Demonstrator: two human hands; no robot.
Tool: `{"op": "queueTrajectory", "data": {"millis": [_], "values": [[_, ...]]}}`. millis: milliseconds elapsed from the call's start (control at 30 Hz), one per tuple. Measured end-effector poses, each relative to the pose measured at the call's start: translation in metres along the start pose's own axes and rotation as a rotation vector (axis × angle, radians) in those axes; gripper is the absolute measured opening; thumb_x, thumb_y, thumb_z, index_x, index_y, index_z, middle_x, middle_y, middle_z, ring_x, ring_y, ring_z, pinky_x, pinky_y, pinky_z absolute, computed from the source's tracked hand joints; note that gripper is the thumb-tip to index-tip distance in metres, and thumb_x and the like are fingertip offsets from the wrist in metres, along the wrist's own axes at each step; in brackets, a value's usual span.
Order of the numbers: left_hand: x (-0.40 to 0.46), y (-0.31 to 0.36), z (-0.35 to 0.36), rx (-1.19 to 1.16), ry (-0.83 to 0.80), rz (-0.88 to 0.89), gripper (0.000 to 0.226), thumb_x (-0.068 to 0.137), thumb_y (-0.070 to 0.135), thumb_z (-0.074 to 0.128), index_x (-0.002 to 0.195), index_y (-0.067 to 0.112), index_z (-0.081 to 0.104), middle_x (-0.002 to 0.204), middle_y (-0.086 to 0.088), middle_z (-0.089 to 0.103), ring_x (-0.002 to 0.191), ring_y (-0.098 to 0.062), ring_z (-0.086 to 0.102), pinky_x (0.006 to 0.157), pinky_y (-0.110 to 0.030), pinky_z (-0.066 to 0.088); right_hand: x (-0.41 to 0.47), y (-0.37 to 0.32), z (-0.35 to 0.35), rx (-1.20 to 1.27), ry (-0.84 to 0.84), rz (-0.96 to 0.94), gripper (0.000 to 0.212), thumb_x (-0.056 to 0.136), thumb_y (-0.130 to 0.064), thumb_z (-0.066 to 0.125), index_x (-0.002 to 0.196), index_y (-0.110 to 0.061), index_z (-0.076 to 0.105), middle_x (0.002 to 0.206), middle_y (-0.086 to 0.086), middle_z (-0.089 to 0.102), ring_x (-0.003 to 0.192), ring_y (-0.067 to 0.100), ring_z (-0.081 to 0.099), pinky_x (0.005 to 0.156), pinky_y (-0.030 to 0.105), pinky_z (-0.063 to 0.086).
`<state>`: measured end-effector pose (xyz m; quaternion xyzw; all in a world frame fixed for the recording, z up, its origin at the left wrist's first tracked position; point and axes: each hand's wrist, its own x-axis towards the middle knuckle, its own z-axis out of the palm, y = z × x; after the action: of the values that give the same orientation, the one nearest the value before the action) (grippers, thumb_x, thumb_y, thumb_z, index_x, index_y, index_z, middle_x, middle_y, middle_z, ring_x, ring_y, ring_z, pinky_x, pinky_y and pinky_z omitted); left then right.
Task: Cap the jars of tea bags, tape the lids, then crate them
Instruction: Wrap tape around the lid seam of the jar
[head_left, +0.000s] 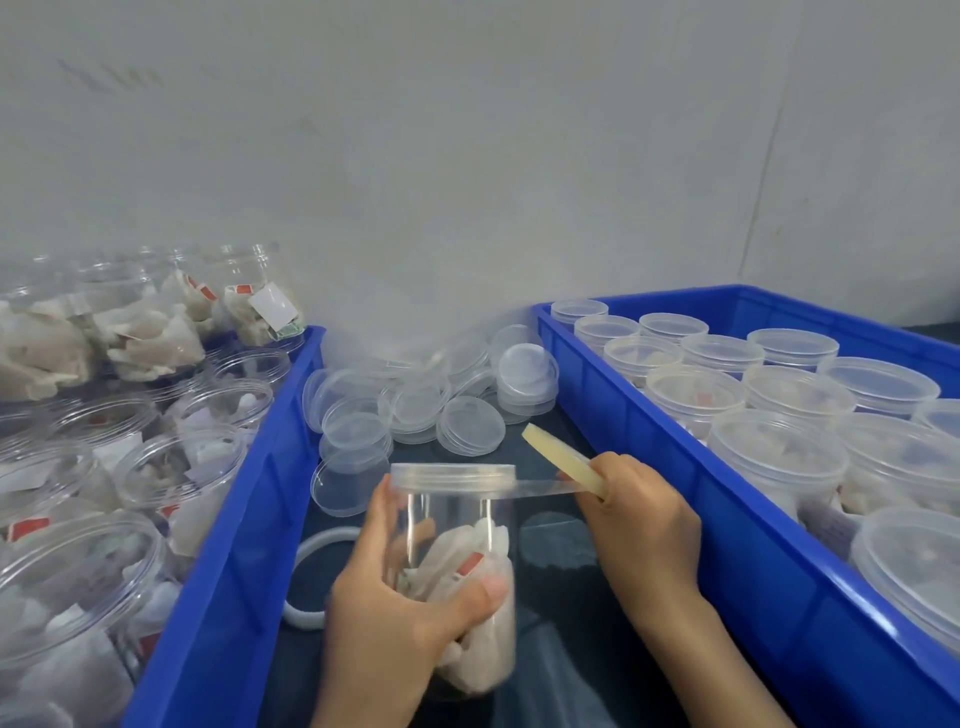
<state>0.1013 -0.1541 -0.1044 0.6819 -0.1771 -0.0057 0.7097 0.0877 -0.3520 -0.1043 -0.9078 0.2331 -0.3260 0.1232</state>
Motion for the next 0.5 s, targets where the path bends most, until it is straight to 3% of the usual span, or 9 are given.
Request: {"op": "queueTrajectory", "data": {"millis": [100,200,333,433,500], "values": [[0.0,0.005,-0.003,-0.128,-0.132,-0.014,0.111,0.032,0.022,0.089,0.134,0.034,0.046,0.128,0.023,0.058,0.109,-0.002,0.061,0.081,-0.023,0.055,-0.003,-0.004,0.002,0.037,-0.005,-0.039,0.022,0.092,-0.029,0.054,0.079,-0.012,0.058,0.072,0.0,0.055,0.068,0.021,0.051,0.06,0.035,0.047],[-0.001,0.008,-0.005,-0.175,-0.255,-0.003,0.099,0.033,0.027,0.085,0.127,0.035,0.052,0.127,0.018,0.06,0.11,-0.01,0.063,0.082,-0.021,0.054,-0.005,-0.009,0.001,0.086,-0.014,-0.056,0.021,0.092,-0.029,0.052,0.079,-0.014,0.057,0.073,-0.002,0.054,0.069,0.019,0.05,0.06,0.034,0.046],[-0.002,0.014,0.003,-0.185,-0.462,0.144,0.074,0.053,0.022,0.078,0.123,0.038,0.059,0.127,0.007,0.061,0.113,-0.015,0.062,0.086,-0.019,0.05,-0.016,-0.02,0.002,0.096,-0.053,-0.08,0.014,0.087,-0.028,0.055,0.081,-0.016,0.056,0.079,-0.004,0.055,0.074,0.016,0.05,0.063,0.032,0.043],[0.0,0.012,0.014,-0.191,-0.537,0.161,0.075,0.064,0.022,0.079,0.132,0.02,0.048,0.129,-0.008,0.059,0.117,-0.028,0.058,0.09,-0.032,0.052,-0.022,-0.023,0.003,0.153,-0.103,-0.061,0.018,0.084,-0.034,0.056,0.08,-0.017,0.053,0.079,-0.005,0.052,0.076,0.014,0.049,0.065,0.03,0.04],[0.001,0.009,0.02,-0.198,-0.485,0.11,0.085,0.063,0.043,0.081,0.133,0.012,0.045,0.128,-0.01,0.06,0.117,-0.03,0.058,0.094,-0.042,0.05,-0.022,-0.024,0.0,0.126,-0.113,-0.049,0.019,0.085,-0.037,0.052,0.079,-0.019,0.049,0.079,-0.005,0.049,0.076,0.011,0.046,0.065,0.027,0.036]]}}
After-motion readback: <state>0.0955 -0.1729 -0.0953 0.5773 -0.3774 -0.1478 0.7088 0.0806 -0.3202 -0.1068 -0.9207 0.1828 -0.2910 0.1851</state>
